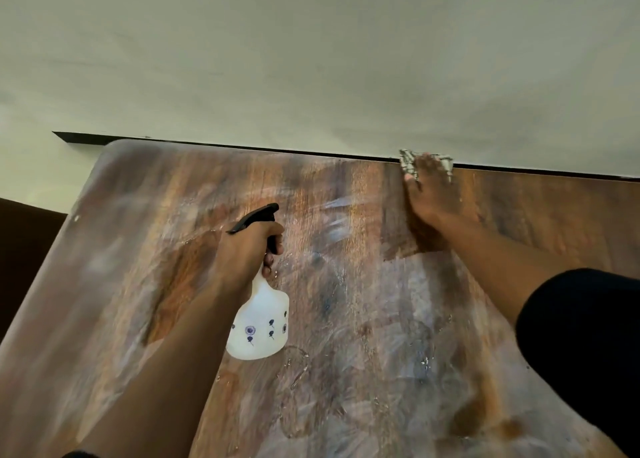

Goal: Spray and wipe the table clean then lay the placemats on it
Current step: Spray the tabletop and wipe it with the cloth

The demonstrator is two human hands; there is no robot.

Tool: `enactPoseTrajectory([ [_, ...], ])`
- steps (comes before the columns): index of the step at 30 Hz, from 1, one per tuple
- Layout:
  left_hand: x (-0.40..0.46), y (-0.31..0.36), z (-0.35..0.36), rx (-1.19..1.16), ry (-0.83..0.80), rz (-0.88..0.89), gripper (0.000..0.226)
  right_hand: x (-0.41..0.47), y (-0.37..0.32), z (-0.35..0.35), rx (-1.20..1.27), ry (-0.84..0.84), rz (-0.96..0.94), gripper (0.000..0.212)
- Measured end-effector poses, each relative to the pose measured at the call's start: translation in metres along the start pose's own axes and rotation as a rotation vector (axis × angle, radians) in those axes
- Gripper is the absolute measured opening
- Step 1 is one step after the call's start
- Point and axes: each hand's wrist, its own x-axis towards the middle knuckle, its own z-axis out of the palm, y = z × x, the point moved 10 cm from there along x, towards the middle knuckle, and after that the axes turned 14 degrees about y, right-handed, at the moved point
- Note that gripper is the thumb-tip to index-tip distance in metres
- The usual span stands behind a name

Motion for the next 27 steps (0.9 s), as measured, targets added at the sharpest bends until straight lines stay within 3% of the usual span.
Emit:
enactPoseTrajectory([
  [2, 0.005, -0.005, 0.001, 0.032, 0.019, -0.024, 0.021, 0.002, 0.019, -0.002, -0.051, 0.008, 0.068, 0.06],
  [6, 0.01, -0.014, 0.002, 0.056, 0.009, -0.054, 0.014, -0.001, -0.005, 0.002, -0.071, 0.034, 0.135, 0.06],
  [9, 0.014, -0.017, -0.003, 0.023, 0.01, -0.06, 0.009, -0.011, -0.069, 0.029, -0.001, -0.003, 0.02, 0.06],
  [11, 0.017, -0.019, -0.01, 0.007, 0.033, -0.043, 0.029, -0.022, -0.127, 0.048, 0.039, -0.047, -0.081, 0.06],
  [14, 0.016, -0.015, -0.021, -0.015, 0.045, -0.018, 0.03, -0.048, -0.216, 0.073, 0.012, -0.125, -0.295, 0.062],
  [16, 0.014, -0.014, -0.029, -0.003, 0.055, -0.016, 0.043, -0.064, -0.249, 0.085, -0.019, -0.191, -0.403, 0.063],
  [17, 0.014, -0.015, -0.032, -0.005, 0.059, -0.023, 0.038, -0.068, -0.254, 0.089, -0.026, -0.214, -0.429, 0.063],
  [21, 0.016, -0.022, -0.036, 0.021, 0.073, -0.074, 0.008, -0.064, -0.231, 0.079, 0.002, -0.235, -0.421, 0.062],
  [25, 0.008, -0.015, -0.024, 0.002, 0.039, -0.027, 0.03, -0.059, -0.141, 0.05, 0.048, -0.131, -0.224, 0.061],
  [27, 0.002, -0.013, -0.016, -0.02, 0.018, -0.026, 0.029, -0.062, -0.084, 0.034, 0.04, -0.091, -0.134, 0.061],
])
